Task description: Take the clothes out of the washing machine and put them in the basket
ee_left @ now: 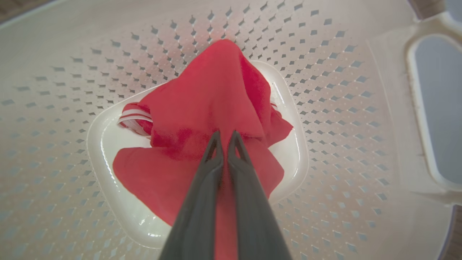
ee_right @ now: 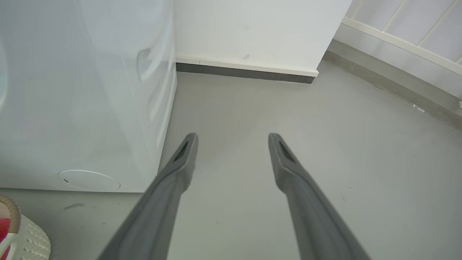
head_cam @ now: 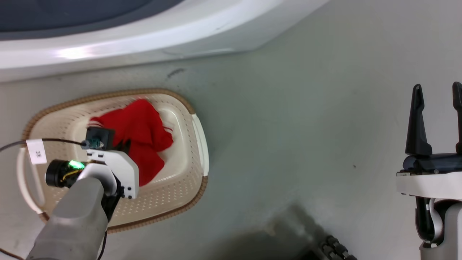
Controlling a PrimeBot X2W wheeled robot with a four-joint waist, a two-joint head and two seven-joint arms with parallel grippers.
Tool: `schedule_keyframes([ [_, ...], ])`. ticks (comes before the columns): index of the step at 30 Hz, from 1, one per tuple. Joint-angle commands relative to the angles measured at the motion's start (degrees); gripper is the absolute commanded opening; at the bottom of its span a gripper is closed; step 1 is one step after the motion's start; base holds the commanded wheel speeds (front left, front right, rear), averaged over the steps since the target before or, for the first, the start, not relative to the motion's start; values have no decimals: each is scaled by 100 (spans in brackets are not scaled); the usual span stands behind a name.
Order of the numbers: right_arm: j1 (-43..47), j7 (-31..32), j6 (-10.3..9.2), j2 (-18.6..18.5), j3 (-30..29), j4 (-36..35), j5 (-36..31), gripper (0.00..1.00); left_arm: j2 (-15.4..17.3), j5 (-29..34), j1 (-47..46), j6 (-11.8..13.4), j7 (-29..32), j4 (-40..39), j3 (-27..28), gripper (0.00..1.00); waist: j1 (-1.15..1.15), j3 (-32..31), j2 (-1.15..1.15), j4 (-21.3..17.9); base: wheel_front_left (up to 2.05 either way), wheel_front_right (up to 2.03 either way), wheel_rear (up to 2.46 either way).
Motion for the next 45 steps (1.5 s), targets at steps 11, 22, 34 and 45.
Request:
schedule_keyframes([
  [11, -142, -12, -5, 2, 100, -65, 78, 100, -68, -100, -523, 12, -284, 744, 24, 0, -1, 701, 0, -309, 0, 0, 0],
  [22, -221, -12, -4, 2, 126, 17, 29, 100, -178, -170, -477, 81, -486, 897, 38, 100, -1, 530, 0, -201, 0, 0, 0],
  [34, -120, -12, -4, 1, 21, 240, -126, 100, -371, -153, 182, 71, -575, 297, 199, 100, -1, -633, 0, 118, 0, 0, 0],
  [45, 58, -12, -4, 0, -108, 398, -241, 100, -446, 338, 1313, 256, -572, -1432, 838, 100, -1, -1518, 0, 526, 0, 0, 0],
])
